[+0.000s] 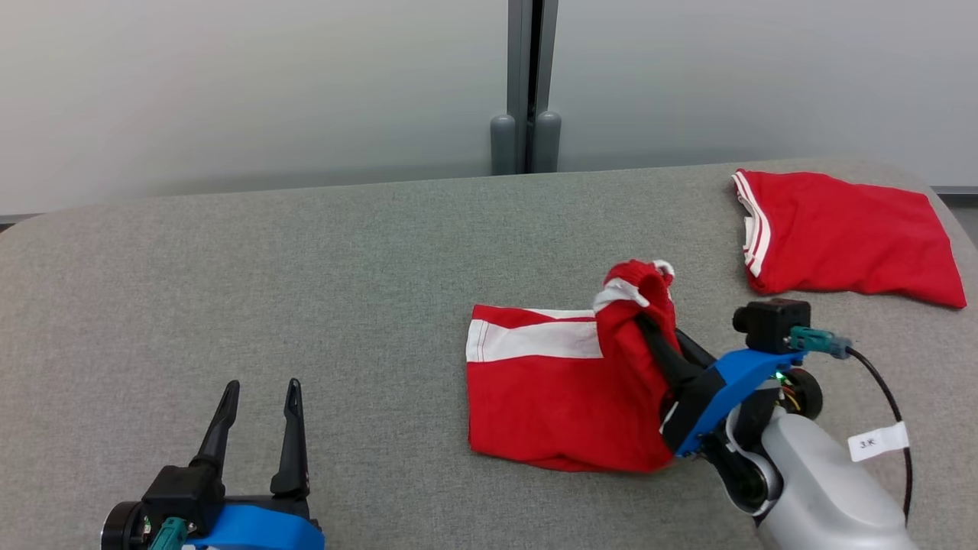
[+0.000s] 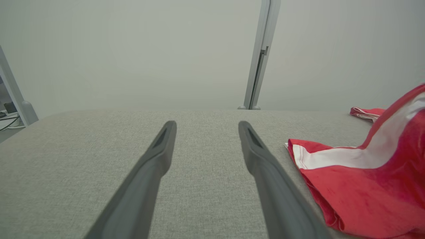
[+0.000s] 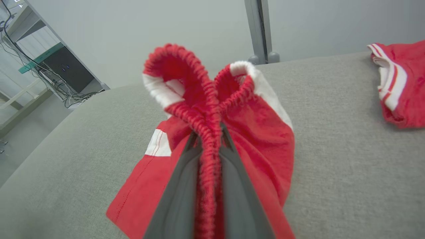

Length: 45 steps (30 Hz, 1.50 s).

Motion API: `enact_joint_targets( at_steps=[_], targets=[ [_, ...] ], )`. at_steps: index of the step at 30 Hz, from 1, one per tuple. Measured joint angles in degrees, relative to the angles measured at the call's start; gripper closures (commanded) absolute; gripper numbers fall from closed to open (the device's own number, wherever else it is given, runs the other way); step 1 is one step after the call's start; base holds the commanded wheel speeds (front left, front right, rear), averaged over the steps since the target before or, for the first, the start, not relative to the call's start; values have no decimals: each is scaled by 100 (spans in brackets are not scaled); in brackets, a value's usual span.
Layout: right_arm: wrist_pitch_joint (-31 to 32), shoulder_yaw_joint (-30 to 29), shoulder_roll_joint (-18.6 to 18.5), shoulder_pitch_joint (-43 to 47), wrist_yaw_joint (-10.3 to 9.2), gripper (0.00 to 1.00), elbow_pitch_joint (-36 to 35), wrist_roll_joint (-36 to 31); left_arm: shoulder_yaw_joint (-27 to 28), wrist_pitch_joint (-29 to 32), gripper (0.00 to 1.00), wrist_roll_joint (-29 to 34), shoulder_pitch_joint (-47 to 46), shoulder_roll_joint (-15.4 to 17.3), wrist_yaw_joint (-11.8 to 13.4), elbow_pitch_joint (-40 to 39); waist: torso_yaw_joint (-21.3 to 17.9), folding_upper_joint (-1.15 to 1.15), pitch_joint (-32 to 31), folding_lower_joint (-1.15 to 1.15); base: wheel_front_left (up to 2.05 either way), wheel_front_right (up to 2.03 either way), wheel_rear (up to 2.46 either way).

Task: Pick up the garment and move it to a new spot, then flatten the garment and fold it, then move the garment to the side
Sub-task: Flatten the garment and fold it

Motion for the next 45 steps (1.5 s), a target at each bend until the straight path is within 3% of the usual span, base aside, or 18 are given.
enact_joint_targets(
  at_steps=[11, 21, 22, 24, 25, 35, 38, 42, 45],
  targets=[
    [-55, -4, 735, -322, 0, 100, 476, -428, -101, 0, 0, -1, -209, -13, -1, 1, 127, 0, 223, 0, 0, 0, 0],
    [-463, 345, 853, -573, 0, 100, 1043, -291, -187, -1, 0, -23, -425, -29, -1, 36, 300, 0, 451, 0, 0, 0, 0],
    [-506, 421, 853, -605, 0, 91, 1077, -225, -193, 0, 0, -25, -445, -27, -1, 42, 312, 0, 470, 0, 0, 0, 0],
    [-573, 578, 854, -660, 0, 47, 1156, -88, -202, 0, 0, -48, -477, -30, -1, 54, 324, 1, 495, 1, 0, 0, 0],
    [-594, 649, 855, -681, 0, 0, 1194, -29, -203, 0, 0, -54, -481, -30, -1, 59, 323, 1, 500, 0, 0, 0, 0],
    [-1074, 699, 835, -804, 0, 0, 1414, -83, -64, 0, 0, -36, -400, -40, -1, 57, 131, 1, 294, -1, 0, 0, 0],
    [-1111, 366, 595, -788, 0, 0, 1178, -345, -4, -1, 0, -16, -332, -41, -1, 34, 35, 1, 204, -1, 0, 0, 0],
    [-1126, -428, 236, -510, 0, 0, 355, -918, 59, -1, 0, -3, -266, -48, -1, -1, -111, 1, 91, -1, 0, 0, 0],
    [-1125, -946, 179, -20, 1, 0, -242, -1416, 120, 0, 0, 4, -221, -46, -1, 3, -207, 1, 1, -1, 0, 0, 0]
  ],
)
